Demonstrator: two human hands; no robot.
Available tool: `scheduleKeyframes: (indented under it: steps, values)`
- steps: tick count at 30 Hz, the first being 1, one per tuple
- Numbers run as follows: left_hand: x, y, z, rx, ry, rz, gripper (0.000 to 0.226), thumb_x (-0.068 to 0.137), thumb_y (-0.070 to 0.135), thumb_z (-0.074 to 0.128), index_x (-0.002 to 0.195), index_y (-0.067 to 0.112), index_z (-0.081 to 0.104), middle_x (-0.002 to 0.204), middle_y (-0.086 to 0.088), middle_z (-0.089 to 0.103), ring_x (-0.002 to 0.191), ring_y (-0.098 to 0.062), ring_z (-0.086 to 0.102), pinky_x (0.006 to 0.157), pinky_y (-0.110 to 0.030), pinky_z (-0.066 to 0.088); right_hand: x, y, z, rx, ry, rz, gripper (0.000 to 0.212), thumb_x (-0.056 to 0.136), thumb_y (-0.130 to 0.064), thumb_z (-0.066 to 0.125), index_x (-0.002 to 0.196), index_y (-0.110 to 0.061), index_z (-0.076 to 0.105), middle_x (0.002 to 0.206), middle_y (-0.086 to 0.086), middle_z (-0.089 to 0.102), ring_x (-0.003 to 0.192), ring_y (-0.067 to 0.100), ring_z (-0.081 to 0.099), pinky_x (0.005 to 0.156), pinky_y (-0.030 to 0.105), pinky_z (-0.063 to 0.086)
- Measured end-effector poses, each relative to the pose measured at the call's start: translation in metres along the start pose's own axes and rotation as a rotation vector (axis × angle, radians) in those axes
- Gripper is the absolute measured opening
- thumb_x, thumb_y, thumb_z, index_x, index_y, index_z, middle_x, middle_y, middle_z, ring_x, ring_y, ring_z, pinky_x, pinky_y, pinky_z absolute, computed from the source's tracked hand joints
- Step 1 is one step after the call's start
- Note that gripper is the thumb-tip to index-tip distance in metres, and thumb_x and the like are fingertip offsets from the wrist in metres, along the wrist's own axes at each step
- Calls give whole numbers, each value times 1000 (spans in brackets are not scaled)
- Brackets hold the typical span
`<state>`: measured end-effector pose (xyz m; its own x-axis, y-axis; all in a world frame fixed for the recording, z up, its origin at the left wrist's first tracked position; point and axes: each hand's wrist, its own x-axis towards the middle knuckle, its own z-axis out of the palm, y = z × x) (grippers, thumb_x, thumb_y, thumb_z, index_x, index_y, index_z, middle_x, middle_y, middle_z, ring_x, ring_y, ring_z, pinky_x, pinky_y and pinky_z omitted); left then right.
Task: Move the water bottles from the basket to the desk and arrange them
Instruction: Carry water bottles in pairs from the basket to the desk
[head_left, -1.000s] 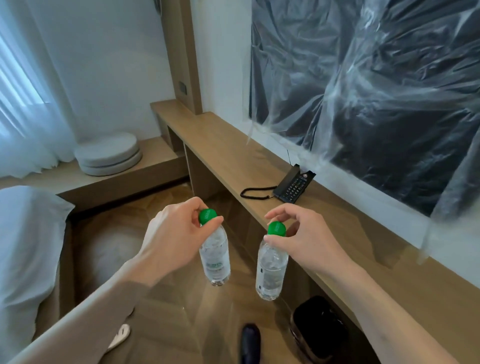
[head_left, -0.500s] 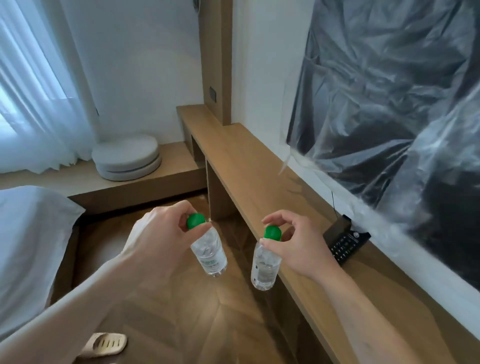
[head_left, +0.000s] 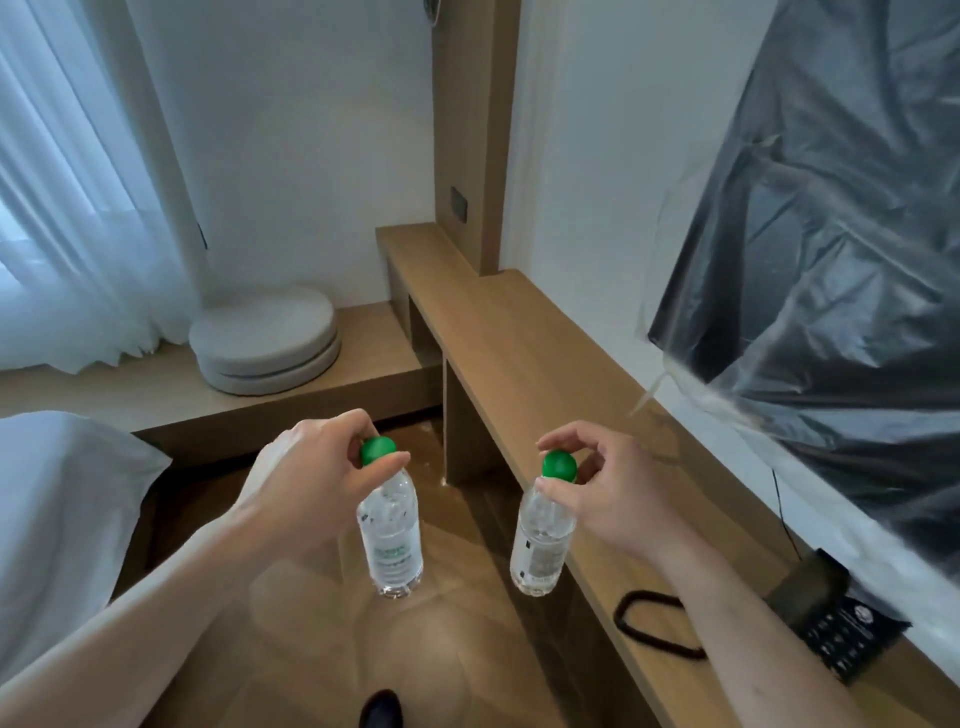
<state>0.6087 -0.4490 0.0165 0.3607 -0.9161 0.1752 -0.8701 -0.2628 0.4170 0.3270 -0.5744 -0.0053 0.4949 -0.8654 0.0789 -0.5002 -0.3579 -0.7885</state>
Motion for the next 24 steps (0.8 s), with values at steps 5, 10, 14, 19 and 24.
scheduleKeyframes:
  steps: [5,10,14,19,24]
  values:
    - [89,-56,10,17,-63,80,40,84,74,62,81,35,52,65,12,57,62,-10,56,53,-23,41,78,-10,33,-11,28,84,29,84,-28,87,100,-47,70,95,-20,71,81,10,68,67,30,64]
    - [176,-81,12,39,-136,136,33,88,69,64,89,37,55,71,15,58,64,-7,55,53,-17,32,149,-12,57,13,98,110,29,85,-24,87,99,-44,72,92,-22,71,77,2,65,58,18,57]
    - [242,-97,21,17,-148,176,34,89,70,62,92,37,57,73,14,60,66,-7,57,54,-21,37,198,-9,61,52,137,161,28,84,-24,88,99,-42,73,95,-21,72,79,0,65,60,14,53]
    - [330,-108,42,-11,-185,199,32,88,71,60,90,40,55,71,16,60,63,-6,58,53,-16,37,275,9,63,66,166,188,29,83,-23,88,98,-42,73,90,-26,70,73,3,63,59,13,53]
    - [422,-114,69,-14,-198,212,33,88,71,60,85,40,50,68,14,59,60,-7,57,52,-17,35,355,46,72,91,180,249,30,82,-22,88,96,-44,73,91,-26,70,70,4,59,59,18,53]
